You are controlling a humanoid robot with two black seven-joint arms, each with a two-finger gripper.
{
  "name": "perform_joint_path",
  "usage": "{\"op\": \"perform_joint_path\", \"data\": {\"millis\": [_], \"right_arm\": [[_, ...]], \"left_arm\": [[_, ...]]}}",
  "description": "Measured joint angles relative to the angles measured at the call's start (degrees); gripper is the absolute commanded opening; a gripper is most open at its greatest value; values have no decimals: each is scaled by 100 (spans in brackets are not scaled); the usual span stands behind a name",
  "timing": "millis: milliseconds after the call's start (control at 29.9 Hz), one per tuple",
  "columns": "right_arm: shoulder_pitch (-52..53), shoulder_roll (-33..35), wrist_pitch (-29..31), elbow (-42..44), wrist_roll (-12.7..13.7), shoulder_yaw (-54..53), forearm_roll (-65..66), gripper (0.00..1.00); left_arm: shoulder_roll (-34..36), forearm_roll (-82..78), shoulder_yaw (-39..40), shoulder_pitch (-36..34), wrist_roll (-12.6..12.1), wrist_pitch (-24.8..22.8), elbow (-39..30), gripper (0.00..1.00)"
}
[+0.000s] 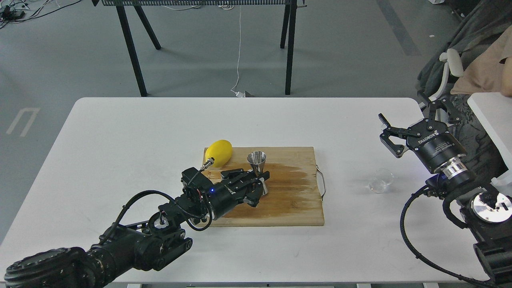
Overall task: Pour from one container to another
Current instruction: 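Lower the jigger onto the board beside the lemon and open the left hand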
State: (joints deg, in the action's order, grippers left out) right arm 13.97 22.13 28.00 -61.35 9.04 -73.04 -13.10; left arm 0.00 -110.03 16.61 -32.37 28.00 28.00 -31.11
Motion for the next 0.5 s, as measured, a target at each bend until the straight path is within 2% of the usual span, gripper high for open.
{"op": "perform_joint_path", "data": {"millis": [167,301,502], "right_arm": [[0,-33,0,0,0,0,0,99],[0,-41,0,0,0,0,0,99],[0,-50,0,-5,2,0,0,99]], "left_arm": [[0,0,0,3,0,0,-2,52],[0,0,0,10,0,0,-30,73],[0,0,0,69,0,0,-64,80]]}}
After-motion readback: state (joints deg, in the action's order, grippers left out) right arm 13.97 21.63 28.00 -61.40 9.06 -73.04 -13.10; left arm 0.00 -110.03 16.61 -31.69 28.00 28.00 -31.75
